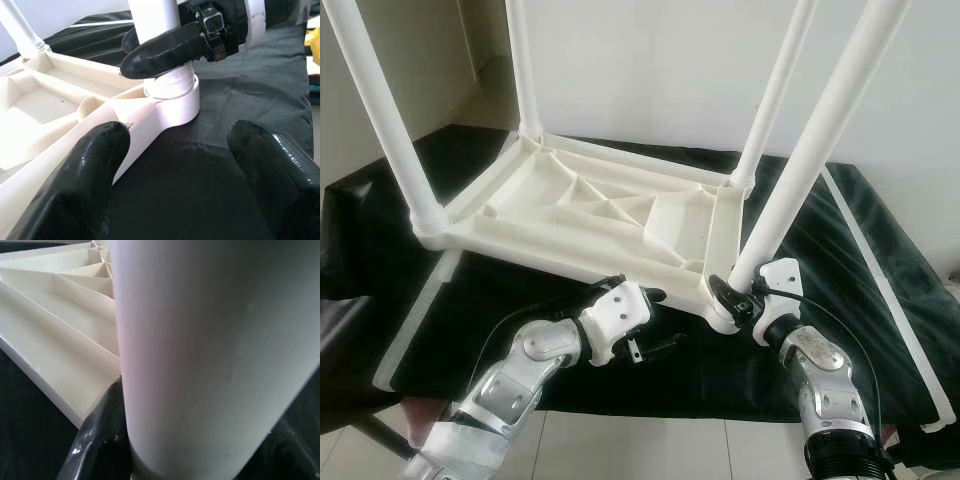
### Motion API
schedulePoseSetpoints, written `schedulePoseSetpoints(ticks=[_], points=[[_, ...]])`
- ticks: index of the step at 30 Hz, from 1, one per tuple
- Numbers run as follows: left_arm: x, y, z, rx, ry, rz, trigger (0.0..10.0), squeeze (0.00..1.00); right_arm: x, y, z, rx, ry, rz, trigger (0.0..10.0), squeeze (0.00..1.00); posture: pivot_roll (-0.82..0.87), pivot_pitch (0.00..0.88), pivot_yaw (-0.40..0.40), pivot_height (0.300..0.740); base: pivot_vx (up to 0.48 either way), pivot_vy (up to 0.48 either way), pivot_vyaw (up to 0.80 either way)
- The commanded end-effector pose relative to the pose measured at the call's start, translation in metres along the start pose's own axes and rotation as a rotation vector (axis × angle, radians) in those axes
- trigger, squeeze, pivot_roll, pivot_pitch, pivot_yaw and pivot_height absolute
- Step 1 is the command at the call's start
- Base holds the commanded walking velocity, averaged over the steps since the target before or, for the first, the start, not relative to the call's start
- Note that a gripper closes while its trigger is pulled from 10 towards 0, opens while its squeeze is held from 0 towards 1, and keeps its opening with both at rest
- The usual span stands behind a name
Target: Building children table
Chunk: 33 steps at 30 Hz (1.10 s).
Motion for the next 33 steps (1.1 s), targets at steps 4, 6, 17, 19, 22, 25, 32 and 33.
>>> schedulePoseSetpoints(ticks=[4, 6, 17, 19, 22, 25, 32, 33], points=[[0.002, 0.000, -0.011, 0.014, 0.125, 0.014, 10.0, 0.00, -0.002, -0.010, -0.001, 0.012, -0.031, -0.029, 10.0, 0.00, 0.00, 0.000, -0.065, 0.740, 0.000, 0.000, 0.00], [0.003, -0.001, -0.013, 0.014, 0.133, 0.007, 10.0, 0.00, -0.001, -0.012, 0.000, 0.025, -0.065, -0.038, 10.0, 0.00, 0.00, 0.000, -0.064, 0.740, 0.000, 0.000, 0.00], [0.005, -0.007, -0.018, 0.010, 0.165, -0.015, 10.0, 0.00, -0.004, -0.021, 0.004, 0.047, -0.387, -0.125, 10.0, 0.00, -0.01, 0.000, -0.057, 0.740, 0.000, 0.000, 0.00], [0.004, -0.007, -0.020, 0.010, 0.171, -0.019, 10.0, 0.00, -0.005, -0.022, 0.001, 0.065, -0.420, -0.136, 10.0, 0.00, -0.01, 0.000, -0.057, 0.740, 0.000, 0.000, 0.00], [0.004, -0.007, -0.021, 0.012, 0.176, -0.021, 10.0, 0.00, -0.006, -0.023, -0.002, 0.077, -0.449, -0.148, 10.0, 0.00, -0.01, 0.000, -0.058, 0.740, 0.000, 0.000, 0.00], [0.004, -0.011, -0.022, 0.004, 0.174, -0.038, 10.0, 0.00, -0.013, -0.027, -0.004, 0.131, -0.632, -0.168, 10.0, 0.00, -0.01, 0.000, -0.053, 0.740, 0.000, 0.000, 0.00], [0.006, -0.016, -0.024, -0.067, 0.177, -0.067, 10.0, 0.00, -0.013, -0.027, -0.013, 0.219, -0.795, -0.181, 10.0, 0.00, -0.01, 0.000, -0.056, 0.740, 0.000, 0.000, 0.00], [0.007, -0.017, -0.025, -0.089, 0.178, -0.070, 10.0, 0.00, -0.011, -0.026, -0.016, 0.239, -0.799, -0.185, 10.0, 0.00, -0.02, 0.000, -0.055, 0.740, 0.000, 0.000, 0.00]])
Point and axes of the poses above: a point about 5 cm out from each wrist's last joint towards the gripper, its own x axis pointing out of the wrist towards the gripper, its own y axis along the axis of the wrist's last joint, z = x × y, the point moved 6 cm from there along x, pointing out of the wrist towards the gripper, and after that the axes turned 7 degrees about -x, right-handed, at the moved point
